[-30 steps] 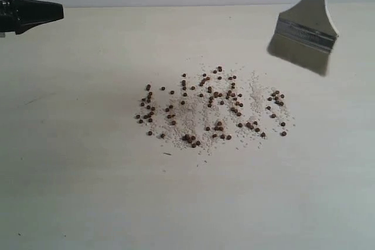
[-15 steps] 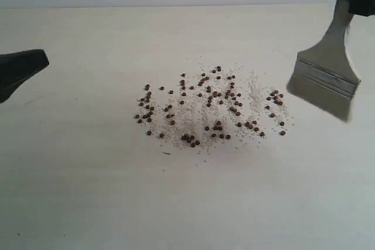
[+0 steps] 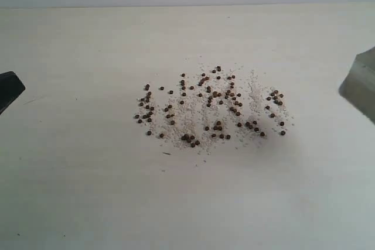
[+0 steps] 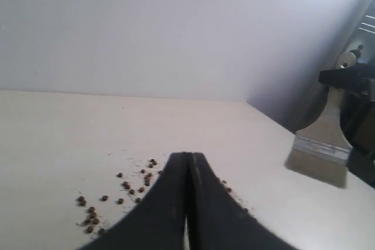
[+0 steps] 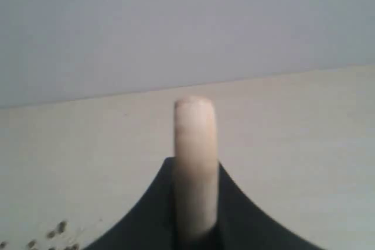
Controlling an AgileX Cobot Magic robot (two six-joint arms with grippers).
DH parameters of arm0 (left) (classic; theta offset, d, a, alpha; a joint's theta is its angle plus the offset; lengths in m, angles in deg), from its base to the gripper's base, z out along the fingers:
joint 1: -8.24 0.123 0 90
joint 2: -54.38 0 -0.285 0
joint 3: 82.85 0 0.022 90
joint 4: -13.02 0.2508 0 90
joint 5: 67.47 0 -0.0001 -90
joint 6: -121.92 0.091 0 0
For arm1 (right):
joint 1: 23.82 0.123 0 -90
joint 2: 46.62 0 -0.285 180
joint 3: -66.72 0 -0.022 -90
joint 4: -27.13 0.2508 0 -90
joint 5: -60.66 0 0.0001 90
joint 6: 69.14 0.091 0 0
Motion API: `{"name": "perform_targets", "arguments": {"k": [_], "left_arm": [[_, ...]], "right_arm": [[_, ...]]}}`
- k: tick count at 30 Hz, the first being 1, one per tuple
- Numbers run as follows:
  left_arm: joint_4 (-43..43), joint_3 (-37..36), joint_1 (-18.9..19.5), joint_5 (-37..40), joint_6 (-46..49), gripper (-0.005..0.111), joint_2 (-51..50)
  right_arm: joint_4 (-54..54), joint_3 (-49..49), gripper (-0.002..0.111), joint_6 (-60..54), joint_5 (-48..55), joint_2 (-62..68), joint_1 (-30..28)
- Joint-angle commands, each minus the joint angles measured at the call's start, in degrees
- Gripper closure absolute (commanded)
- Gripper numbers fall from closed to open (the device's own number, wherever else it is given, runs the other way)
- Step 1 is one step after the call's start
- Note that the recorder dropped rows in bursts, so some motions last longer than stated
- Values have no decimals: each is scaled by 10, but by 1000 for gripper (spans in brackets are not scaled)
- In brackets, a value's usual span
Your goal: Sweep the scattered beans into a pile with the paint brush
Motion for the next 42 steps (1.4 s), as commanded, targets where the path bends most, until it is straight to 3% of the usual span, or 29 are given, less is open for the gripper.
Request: {"name": "perform_targets", "arguments": {"k": [1,4,10,14,16,20,24,29,33,37,42], "left_arm": [[49,-3,1,-5,-69,107,51],[69,-3,1,-5,-67,107,62],[69,-3,1,-5,-67,107,62],[69,-3,1,-5,-67,107,62],[69,-3,1,-5,-67,107,62],[69,-3,1,-5,-67,107,62],[69,-3,1,-5,-67,107,62],[69,-3,1,-5,-67,107,62],[69,-3,1,-5,-67,107,62],[69,-3,1,-5,-67,107,62],[69,-3,1,-5,-67,107,62]], "right_arm": [[8,35,108,28,-143,-5,-3],[8,64,108,30,-170,-2,-3],[8,103,108,148,-225,1,-3],[-228,128,108,246,-200,-5,-3],[-293,133,108,251,-170,-5,-3],[-285,133,108,259,-193,-12,-2],[-267,132,108,346,-240,-36,-2],[-336,132,108,415,-186,-47,-2],[-327,130,108,422,-176,-53,14],[-323,110,108,445,-237,-87,54],[-501,69,108,526,-302,-147,120]]}}
